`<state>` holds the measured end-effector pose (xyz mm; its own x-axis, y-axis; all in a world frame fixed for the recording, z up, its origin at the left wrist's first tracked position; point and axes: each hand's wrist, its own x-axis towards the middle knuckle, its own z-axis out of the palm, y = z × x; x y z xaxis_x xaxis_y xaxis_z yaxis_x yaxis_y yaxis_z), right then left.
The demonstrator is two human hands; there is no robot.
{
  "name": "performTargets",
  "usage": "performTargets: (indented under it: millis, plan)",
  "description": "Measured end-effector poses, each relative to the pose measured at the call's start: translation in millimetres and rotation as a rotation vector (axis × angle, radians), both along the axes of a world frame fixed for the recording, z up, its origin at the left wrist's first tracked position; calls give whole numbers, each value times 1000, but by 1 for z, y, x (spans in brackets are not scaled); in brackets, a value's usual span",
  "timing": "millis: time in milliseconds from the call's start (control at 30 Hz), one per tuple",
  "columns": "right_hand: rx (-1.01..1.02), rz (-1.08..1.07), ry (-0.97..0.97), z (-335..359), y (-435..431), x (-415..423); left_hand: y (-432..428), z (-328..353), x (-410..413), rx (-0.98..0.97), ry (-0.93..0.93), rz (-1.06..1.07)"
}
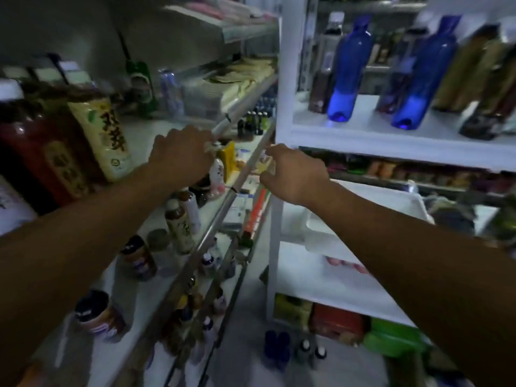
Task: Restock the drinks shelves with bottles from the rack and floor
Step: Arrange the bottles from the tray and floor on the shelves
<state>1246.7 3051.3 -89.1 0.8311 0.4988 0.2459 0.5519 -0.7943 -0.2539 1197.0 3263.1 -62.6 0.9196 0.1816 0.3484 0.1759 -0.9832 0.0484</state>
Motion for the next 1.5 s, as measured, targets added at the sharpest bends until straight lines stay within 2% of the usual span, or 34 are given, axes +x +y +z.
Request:
performTargets:
  millis: [267, 400, 500, 600, 700, 867, 1000, 1100, 1300, 1500]
  plan:
    - [-206, -287, 50, -67, -81, -76, -91, -103, -25, -55, 106, -301]
    - [-315, -326, -30, -98, -116, -107, -137, -154, -42, -130, 292, -315]
    - [-371, -332, -20, -132, -140, -125, -171, -187, -54, -93, 343, -345]
    - [-347, -340, 58, -170, -165, -128, -207, -215, -56, -23, 392, -345]
    - [-342, -344, 154, -207, -189, -128, -242, -241, -56, -38, 477, -340]
    - [-307, -321, 282, -257, -226, -115, -282, -282, -60, 22, 474, -299]
    - [-298, -347, 339, -293, -243, -107, -289, -319, -61, 36, 567, -300]
    - [-262, -380, 480, -327, -240, -101, -283, -357, -63, -42, 672, -291]
    - [-260, -521, 672, -401, -223, -92, -265, -440, -52, -137, 726, -318]
    - [-221, -549, 781, -496, -208, -94, -254, -535, -55, -199, 828, -286]
